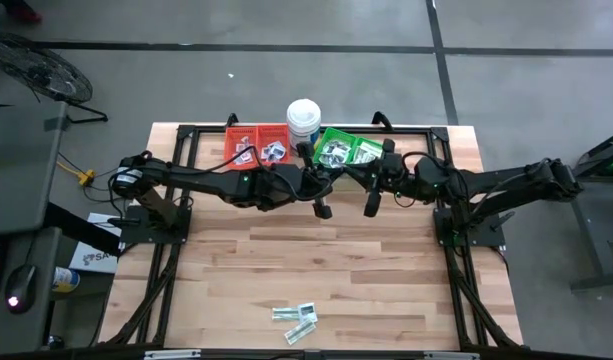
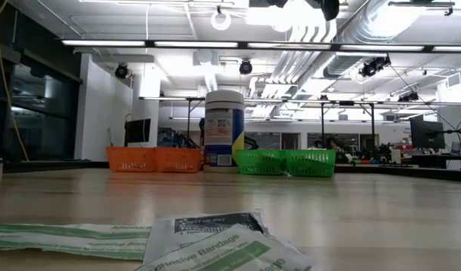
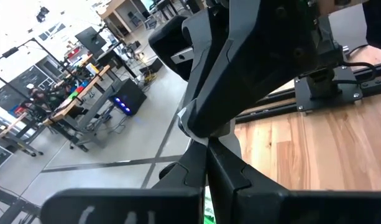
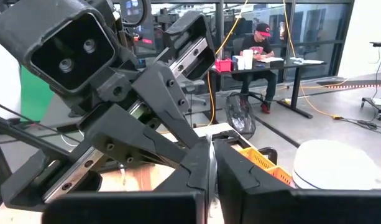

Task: Pick & Place First Aid Supplies
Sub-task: Put the black towelette pack into the left green bin

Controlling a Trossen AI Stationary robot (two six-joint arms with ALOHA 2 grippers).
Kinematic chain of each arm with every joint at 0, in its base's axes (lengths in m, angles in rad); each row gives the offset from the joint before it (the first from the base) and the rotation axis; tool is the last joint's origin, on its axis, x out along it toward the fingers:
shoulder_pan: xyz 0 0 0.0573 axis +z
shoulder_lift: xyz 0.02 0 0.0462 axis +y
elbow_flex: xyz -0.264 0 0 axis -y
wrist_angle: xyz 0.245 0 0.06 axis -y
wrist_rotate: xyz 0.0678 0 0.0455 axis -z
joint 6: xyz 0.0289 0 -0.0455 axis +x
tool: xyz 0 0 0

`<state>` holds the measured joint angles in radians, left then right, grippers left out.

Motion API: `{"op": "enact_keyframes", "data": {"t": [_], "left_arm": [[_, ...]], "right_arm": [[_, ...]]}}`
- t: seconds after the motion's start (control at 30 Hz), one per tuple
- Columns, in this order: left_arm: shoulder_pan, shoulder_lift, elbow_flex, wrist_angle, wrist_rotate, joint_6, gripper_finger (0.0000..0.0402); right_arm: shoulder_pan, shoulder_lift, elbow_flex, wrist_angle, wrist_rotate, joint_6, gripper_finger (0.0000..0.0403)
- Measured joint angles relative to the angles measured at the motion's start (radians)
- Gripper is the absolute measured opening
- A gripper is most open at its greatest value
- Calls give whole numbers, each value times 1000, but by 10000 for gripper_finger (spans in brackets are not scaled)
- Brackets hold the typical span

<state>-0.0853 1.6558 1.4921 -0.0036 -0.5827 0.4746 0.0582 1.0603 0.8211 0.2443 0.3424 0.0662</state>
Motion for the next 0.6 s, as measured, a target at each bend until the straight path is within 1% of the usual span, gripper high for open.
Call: {"op": "enact_keyframes", "data": {"t": [0.17,0.3,0.4,0.5,0.6], "left_arm": [[0,0,0,0,0,17,4],[0,0,0,0,-9,64,20],[0,0,0,0,-11,100,47],[0,0,1,5,-21,130,85],[0,-3,2,7,-83,152,126]], "right_arm": [[0,0,0,0,-8,-1,4],[-14,0,0,-4,-33,5,3],[-34,-4,0,-21,-46,17,2],[-64,-13,0,-46,-80,23,1],[-101,-20,0,-84,-95,40,1]]}}
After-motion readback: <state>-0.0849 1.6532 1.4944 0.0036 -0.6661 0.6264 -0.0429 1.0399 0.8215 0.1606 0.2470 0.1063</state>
